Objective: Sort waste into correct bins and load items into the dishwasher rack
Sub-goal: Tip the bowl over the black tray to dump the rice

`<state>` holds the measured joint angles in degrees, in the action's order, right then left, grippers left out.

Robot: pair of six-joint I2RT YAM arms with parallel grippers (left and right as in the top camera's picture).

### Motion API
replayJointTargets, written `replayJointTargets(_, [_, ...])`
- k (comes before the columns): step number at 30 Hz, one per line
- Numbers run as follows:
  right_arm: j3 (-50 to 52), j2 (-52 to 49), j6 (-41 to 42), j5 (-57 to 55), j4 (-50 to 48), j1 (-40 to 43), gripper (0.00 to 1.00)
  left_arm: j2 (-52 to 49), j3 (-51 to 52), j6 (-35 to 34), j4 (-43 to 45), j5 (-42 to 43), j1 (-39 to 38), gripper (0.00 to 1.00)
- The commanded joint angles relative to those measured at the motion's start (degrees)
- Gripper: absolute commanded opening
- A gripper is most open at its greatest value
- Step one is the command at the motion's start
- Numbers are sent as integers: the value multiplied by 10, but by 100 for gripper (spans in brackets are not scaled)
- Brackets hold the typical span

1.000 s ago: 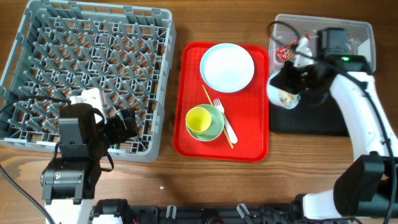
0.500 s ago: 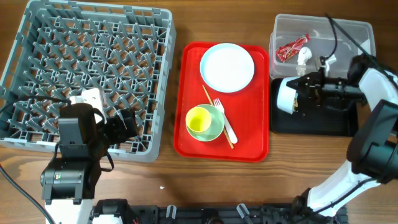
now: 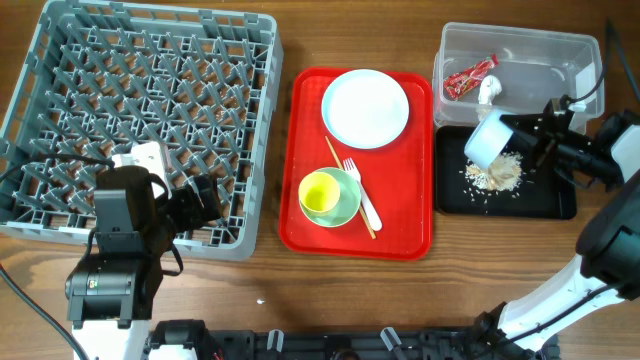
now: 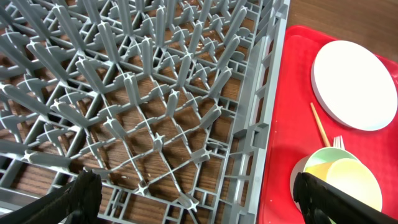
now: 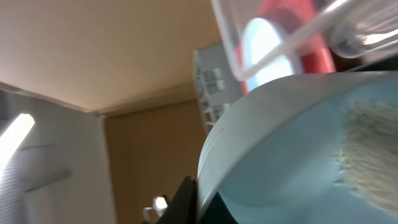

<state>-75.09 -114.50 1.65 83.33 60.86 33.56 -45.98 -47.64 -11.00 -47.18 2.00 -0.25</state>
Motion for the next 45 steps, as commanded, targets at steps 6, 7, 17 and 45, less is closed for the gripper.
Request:
replayJointTargets(6, [-2,-10,47,90,-3,2,4,0,-9,1,-1,-1,0,100])
replayJointTargets(7, [-2,-10,47,73,-6,2,4,0,-9,1,0,-1,0,100])
replayJointTargets(17, [-2,-10,-143,25,48,0,4,0,-9,1,0,-1,0,100])
replayJointTargets(45, [-2,18,-211,2,160,-8,4,0,-9,1,-1,-1,0,100])
